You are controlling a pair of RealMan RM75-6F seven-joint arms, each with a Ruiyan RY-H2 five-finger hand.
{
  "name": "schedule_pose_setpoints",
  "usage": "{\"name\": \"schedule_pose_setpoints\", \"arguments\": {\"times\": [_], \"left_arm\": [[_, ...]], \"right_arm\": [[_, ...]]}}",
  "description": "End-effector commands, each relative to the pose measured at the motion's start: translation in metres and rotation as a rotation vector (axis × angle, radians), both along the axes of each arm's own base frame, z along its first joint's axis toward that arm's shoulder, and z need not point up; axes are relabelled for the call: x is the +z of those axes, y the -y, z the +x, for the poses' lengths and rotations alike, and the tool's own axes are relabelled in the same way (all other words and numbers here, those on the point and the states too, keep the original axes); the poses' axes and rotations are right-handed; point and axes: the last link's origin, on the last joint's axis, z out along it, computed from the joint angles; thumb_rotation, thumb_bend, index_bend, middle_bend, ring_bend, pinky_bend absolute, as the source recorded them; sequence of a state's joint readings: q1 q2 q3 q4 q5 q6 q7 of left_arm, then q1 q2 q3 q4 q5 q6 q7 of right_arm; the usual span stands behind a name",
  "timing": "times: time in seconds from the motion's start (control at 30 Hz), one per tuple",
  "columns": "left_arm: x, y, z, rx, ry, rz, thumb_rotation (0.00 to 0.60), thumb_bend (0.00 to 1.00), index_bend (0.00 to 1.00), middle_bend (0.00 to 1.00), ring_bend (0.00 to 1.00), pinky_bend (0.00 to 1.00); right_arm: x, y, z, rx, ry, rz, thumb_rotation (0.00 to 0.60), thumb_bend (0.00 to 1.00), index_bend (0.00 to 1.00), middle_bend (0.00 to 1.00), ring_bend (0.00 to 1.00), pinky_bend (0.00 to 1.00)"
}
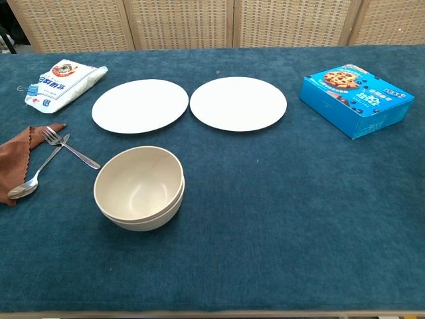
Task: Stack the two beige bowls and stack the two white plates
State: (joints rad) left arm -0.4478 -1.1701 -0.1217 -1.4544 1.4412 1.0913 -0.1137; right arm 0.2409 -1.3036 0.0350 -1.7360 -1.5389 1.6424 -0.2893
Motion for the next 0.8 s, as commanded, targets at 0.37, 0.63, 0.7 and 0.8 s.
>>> {"name": "schedule_pose_setpoints", "arguments": {"times": [0.37,0.63,0.7,0.8], "left_arm": [[-0.072,-0.044,0.03,-0.041,-0.054,-0.08,0.6,0.02,0.01,0.0,0.0,0.0],[-0.096,-0.058,0.033,-0.029,-0.07,-0.096,0.6,0.04,0.06,0.0,0.0,0.0],[-0.103,-0.062,0.035,-0.027,-0.071,-0.102,0.6,0.04,0.09,0.0,0.0,0.0],[-0.113,-0.068,0.038,-0.019,-0.064,-0.108,0.6,0.05,0.12,0.0,0.0,0.0]], "right_arm": [[0.0,-0.012,-0.017,-0.01,0.074,-0.036,0.6,0.0,0.0,0.0,0.0,0.0],[0.001,-0.009,-0.02,-0.016,0.085,-0.042,0.6,0.0,0.0,0.0,0.0,0.0],[0.001,-0.008,-0.021,-0.017,0.083,-0.041,0.6,0.0,0.0,0.0,0.0,0.0],[0.0,-0.007,-0.021,-0.02,0.086,-0.036,0.6,0.0,0.0,0.0,0.0,0.0]]}}
